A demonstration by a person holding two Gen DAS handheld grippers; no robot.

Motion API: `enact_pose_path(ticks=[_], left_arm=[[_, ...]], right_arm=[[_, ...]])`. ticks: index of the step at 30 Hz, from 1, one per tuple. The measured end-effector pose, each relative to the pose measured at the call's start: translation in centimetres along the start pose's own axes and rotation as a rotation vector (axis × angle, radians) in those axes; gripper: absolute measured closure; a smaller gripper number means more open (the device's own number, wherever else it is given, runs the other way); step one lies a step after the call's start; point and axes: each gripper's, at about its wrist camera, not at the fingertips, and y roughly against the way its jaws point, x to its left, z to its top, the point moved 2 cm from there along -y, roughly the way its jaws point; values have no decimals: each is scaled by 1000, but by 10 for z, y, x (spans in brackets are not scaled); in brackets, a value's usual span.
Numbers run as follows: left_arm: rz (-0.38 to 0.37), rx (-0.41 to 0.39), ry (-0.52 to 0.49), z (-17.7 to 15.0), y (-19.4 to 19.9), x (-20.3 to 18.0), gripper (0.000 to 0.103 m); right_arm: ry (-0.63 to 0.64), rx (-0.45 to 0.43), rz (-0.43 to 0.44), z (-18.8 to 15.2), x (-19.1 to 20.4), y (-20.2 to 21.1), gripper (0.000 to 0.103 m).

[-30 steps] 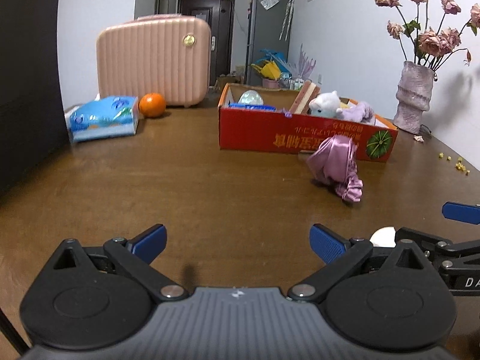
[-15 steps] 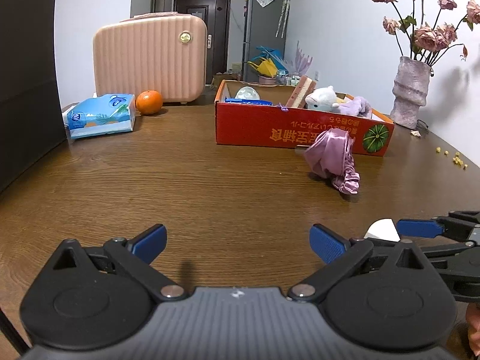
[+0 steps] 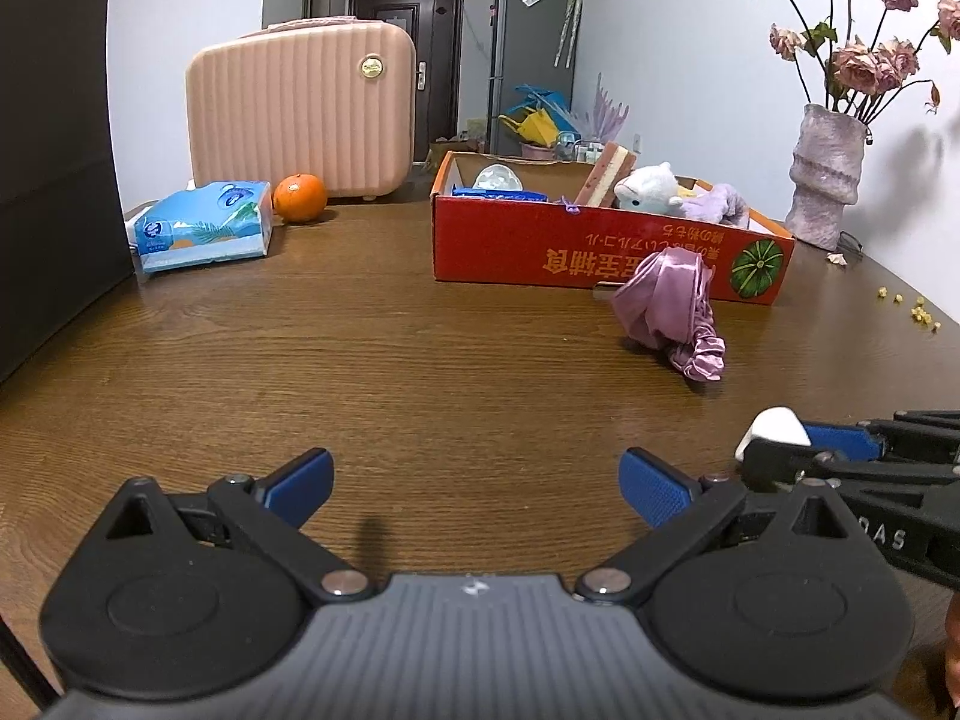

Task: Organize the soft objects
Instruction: 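Move both tools back toward the pink satin scrunchie and a white tissue on the table, then grip the pink satin scrunchie with the left gripper while the right gripper holds the white tissue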

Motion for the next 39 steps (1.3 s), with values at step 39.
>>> enact_pose_path(ticks=[39], left_arm=[[-67, 17, -99, 66, -70, -96, 0]], right_arm=[[-146, -123, -155, 27, -150, -13, 80]])
